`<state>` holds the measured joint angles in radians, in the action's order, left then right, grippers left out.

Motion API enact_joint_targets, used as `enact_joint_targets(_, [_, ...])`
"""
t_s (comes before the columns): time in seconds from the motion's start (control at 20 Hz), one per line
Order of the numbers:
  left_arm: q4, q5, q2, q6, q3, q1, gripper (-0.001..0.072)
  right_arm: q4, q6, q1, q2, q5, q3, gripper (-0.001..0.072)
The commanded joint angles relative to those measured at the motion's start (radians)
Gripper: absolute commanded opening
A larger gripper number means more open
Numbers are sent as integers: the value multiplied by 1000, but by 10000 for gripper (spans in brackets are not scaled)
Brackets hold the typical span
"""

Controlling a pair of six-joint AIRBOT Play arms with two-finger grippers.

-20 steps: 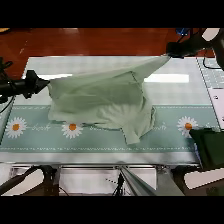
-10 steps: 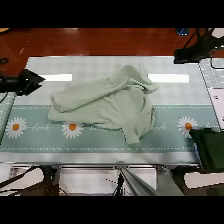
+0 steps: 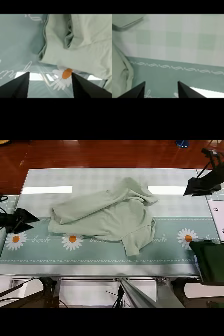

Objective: Fold the shirts.

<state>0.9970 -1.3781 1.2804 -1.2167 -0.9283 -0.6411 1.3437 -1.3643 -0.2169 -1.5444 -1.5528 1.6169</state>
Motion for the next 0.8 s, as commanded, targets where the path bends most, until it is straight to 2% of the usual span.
enact_joint_targets(0.0, [20, 24, 30, 54, 52, 0, 617, -185, 45, -44, 2, 45, -105, 496])
enact_joint_targets(0.25, [13, 82, 122, 80, 51, 76, 618, -230, 50, -43, 2, 103, -130, 496])
enact_joint_targets(0.55, [12, 223, 204, 83, 50, 208, 615, -236, 48, -43, 3, 72, -130, 496])
enact_joint_targets(0.65, [45, 228, 209, 80, 50, 241, 595, -236, 40, -43, 3, 68, -130, 495])
enact_joint_targets(0.7, [38, 215, 211, 84, 50, 246, 491, -236, 37, -43, 3, 68, -130, 495])
enact_joint_targets(0.75, [25, 201, 211, 108, 50, 250, 326, -236, 34, -43, 3, 68, -130, 495])
